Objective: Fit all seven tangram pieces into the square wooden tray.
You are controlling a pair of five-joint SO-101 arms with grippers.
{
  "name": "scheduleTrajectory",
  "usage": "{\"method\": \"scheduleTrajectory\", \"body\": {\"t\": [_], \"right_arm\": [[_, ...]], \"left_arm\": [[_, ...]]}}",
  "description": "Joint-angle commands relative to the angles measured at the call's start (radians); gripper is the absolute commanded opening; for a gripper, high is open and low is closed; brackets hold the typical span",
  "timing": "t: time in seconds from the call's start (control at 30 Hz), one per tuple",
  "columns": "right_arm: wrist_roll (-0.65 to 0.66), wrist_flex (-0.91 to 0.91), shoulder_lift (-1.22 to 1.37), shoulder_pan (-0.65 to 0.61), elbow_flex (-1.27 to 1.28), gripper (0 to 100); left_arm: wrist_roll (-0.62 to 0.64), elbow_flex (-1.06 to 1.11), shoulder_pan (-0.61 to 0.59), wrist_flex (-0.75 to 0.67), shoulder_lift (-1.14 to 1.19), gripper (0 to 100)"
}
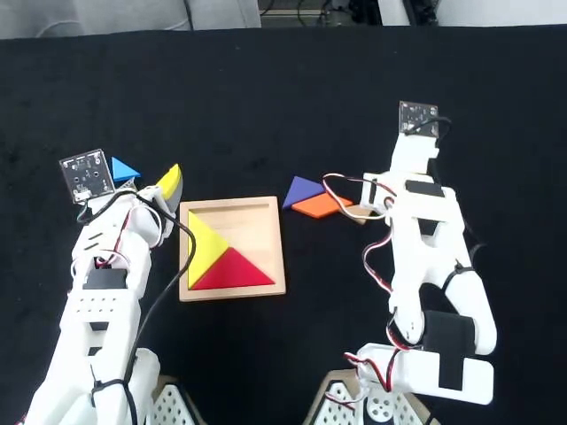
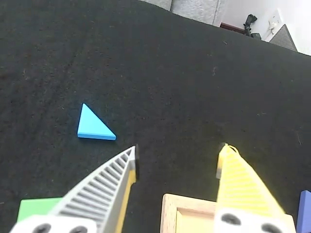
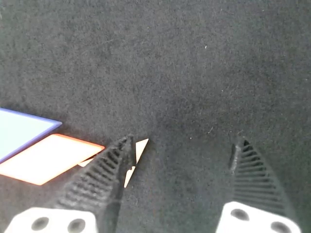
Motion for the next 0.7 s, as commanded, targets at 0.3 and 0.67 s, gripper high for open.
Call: {"method": "scheduleTrajectory", "body": {"t": [0.3, 0.67], "right_arm": [[0.031, -0.021, -0.005, -0.055, -0.013, 31.1], [0.149, 0.026, 0.127, -0.137, -0.081, 14.0]], "left_arm": [[0.006, -0.047, -0.007, -0.005, -0.014, 27], [0.006, -0.048, -0.008, -0.005, -0.014, 27]]}}
